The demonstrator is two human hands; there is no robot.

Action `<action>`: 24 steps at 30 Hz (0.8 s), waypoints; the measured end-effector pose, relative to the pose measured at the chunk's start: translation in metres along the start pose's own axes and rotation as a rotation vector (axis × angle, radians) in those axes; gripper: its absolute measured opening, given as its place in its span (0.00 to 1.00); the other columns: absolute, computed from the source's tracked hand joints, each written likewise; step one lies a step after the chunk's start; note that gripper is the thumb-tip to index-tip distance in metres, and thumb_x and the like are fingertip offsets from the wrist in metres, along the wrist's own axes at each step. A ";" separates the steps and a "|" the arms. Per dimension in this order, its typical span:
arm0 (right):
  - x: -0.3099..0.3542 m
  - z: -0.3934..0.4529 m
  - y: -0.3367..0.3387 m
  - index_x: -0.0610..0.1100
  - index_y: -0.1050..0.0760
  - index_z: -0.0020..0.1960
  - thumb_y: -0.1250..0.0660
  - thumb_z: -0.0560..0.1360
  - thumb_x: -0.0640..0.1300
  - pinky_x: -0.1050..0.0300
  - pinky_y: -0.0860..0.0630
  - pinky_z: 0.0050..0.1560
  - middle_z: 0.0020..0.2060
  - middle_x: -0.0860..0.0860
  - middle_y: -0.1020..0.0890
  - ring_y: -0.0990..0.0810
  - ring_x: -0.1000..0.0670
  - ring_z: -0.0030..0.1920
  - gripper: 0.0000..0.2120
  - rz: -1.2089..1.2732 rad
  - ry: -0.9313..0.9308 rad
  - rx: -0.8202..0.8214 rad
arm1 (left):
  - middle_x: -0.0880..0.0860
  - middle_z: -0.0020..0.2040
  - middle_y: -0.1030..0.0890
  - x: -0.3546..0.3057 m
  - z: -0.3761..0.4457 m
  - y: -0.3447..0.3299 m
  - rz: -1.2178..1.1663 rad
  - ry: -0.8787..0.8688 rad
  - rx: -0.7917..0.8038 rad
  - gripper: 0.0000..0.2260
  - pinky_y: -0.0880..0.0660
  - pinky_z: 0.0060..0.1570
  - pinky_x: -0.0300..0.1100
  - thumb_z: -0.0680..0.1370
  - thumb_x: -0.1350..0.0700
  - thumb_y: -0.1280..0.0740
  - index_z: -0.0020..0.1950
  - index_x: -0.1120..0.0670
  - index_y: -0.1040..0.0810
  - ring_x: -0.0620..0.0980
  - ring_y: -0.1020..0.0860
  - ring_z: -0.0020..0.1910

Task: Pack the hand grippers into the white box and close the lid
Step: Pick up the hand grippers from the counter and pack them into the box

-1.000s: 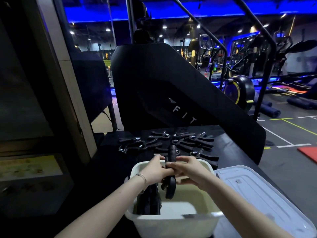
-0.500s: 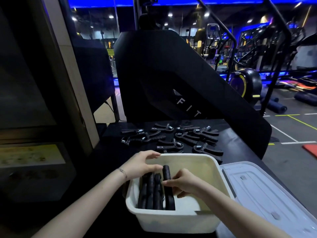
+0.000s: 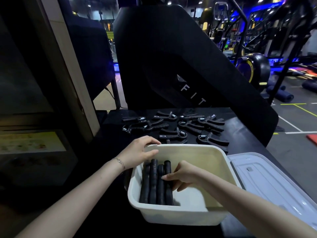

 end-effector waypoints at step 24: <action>0.002 0.020 0.004 0.44 0.22 0.40 0.29 0.69 0.58 0.55 0.21 0.50 0.48 0.43 0.15 0.15 0.51 0.46 0.16 -0.226 -0.054 0.348 | 0.52 0.77 0.43 0.068 0.183 -0.056 0.502 0.052 0.360 0.38 0.43 0.73 0.53 0.74 0.41 0.33 0.77 0.50 0.48 0.53 0.45 0.75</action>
Point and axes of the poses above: each hand's wrist, its own z-axis towards the middle knuckle, its own y-axis out of the back of the hand, x = y × z, the point moved 6 cm from there along z, towards the middle knuckle
